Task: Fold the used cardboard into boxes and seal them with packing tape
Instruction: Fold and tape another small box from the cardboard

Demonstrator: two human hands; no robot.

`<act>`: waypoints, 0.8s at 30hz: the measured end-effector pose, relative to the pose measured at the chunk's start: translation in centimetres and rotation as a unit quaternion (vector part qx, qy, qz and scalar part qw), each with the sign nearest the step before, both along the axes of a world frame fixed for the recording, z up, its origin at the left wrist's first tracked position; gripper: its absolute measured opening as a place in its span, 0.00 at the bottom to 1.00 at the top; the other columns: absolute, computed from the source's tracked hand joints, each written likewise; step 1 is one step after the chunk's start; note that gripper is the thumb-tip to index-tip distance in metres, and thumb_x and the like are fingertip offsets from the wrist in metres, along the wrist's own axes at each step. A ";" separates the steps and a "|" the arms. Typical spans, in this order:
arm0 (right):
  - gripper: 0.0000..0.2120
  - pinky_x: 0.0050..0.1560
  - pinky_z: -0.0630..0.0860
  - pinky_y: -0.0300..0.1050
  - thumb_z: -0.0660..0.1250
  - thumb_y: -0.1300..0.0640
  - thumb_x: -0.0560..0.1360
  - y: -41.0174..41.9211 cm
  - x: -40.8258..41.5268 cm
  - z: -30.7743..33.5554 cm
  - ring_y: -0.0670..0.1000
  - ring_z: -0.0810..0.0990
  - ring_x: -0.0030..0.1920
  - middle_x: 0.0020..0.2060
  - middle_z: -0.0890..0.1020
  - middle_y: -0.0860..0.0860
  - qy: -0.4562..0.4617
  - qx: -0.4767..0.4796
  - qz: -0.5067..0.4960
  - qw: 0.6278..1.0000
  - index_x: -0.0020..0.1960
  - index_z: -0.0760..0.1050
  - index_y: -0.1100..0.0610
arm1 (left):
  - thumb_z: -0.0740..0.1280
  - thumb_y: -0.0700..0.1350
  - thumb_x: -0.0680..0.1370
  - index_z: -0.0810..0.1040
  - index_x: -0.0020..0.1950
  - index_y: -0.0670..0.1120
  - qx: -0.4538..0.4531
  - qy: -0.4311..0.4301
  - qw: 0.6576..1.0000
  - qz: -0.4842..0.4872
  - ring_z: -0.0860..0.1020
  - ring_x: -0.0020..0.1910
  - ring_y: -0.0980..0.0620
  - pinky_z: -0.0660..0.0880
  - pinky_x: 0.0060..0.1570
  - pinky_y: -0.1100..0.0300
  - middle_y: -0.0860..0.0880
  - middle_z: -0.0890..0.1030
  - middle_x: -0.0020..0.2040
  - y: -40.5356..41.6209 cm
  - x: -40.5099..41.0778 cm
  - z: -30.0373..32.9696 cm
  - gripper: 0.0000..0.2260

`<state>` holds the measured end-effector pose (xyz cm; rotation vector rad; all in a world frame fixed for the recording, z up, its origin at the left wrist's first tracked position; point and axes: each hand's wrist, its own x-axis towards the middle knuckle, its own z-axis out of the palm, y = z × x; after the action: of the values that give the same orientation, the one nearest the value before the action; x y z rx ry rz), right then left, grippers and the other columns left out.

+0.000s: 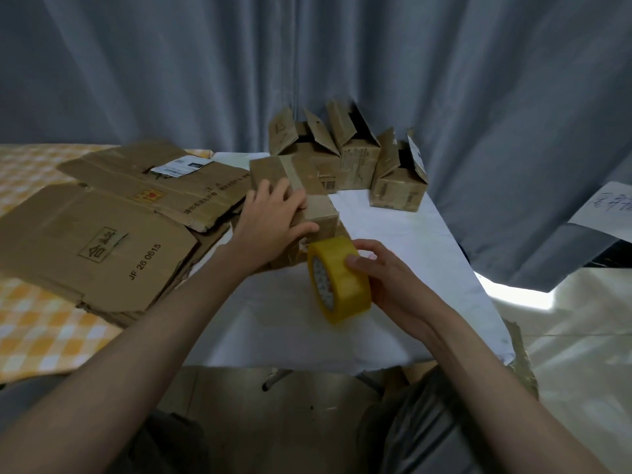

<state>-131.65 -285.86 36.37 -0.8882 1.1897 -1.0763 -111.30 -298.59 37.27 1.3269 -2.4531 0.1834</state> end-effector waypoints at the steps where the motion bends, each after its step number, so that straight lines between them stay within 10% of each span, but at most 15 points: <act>1: 0.18 0.52 0.83 0.51 0.71 0.55 0.77 0.2 -0.2 -0.1 0.56 0.85 0.54 0.53 0.85 0.52 -0.006 -0.012 0.009 1.000 0.66 0.73 0.51 | 0.60 0.69 0.75 0.73 0.58 0.50 0.003 0.015 1.000 0.000 0.68 0.54 0.45 0.69 0.51 0.48 0.47 0.70 0.56 0.0 0.0 0.0 0.25; 10: 0.17 0.57 0.80 0.48 0.68 0.56 0.79 1.6 -0.4 -1.5 0.51 0.83 0.56 0.55 0.84 0.46 0.090 -0.085 0.006 0.992 0.65 0.67 0.46 | 0.62 0.65 0.78 0.75 0.67 0.51 0.027 0.112 0.992 -0.045 0.67 0.61 0.48 0.68 0.59 0.50 0.49 0.70 0.64 2.0 -0.4 1.7 0.25; 24: 0.26 0.58 0.80 0.43 0.70 0.45 0.71 2.2 0.8 -2.1 0.48 0.82 0.58 0.60 0.83 0.49 0.107 -0.133 -0.036 0.985 0.65 0.65 0.46 | 0.75 0.57 0.71 0.83 0.60 0.45 0.094 0.182 0.971 -0.125 0.74 0.49 0.53 0.75 0.49 0.56 0.50 0.77 0.50 8.0 -2.9 2.4 0.22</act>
<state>-130.85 -283.65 34.29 -1.2009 1.2804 -1.2414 -114.22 -290.61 39.71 0.9983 -2.3288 -0.3329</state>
